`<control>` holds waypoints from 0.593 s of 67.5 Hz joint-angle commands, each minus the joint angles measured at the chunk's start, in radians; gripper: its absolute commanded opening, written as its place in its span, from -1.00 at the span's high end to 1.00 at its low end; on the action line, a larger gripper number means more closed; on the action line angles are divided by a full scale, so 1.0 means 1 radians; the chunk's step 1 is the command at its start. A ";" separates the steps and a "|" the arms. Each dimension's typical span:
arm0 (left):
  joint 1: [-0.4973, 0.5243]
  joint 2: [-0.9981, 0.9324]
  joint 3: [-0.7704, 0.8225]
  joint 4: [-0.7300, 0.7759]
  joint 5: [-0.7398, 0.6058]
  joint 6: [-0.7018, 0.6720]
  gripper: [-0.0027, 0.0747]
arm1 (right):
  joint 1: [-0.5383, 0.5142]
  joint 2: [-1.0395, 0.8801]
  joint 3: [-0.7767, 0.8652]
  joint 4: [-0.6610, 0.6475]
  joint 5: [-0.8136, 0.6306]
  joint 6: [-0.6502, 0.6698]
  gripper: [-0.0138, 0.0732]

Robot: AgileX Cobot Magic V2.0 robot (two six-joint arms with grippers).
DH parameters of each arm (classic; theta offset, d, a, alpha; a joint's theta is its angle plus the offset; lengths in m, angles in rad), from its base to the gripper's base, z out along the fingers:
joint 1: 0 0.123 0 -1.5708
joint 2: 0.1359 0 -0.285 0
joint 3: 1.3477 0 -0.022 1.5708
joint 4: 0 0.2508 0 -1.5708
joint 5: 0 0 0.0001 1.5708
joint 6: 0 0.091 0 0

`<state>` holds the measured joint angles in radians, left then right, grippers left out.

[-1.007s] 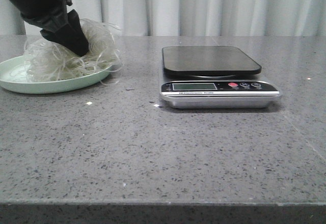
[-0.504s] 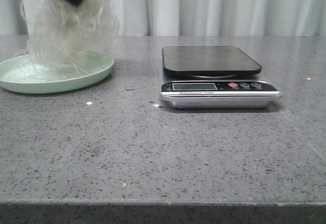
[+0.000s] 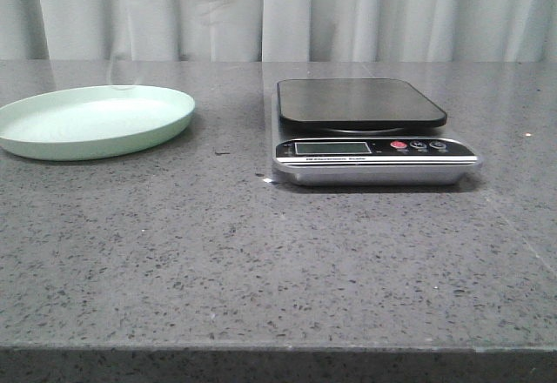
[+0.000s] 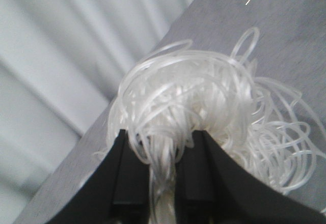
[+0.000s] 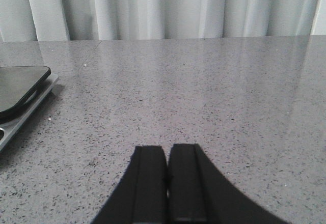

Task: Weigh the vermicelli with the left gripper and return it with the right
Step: 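Lift the vermicelli with the left gripper and carry it toward the scale, then lower the vermicelli onto the scale pan and open the left gripper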

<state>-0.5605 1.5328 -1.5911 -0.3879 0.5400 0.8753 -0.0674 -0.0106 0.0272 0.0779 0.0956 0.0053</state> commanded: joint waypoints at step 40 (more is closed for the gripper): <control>-0.170 0.256 -0.043 -0.035 -0.195 -0.011 0.56 | -0.006 -0.016 -0.007 -0.014 -0.083 -0.005 0.33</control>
<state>-0.7241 1.8176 -1.5970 -0.3969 0.3843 0.8753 -0.0674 -0.0106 0.0272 0.0779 0.0956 0.0053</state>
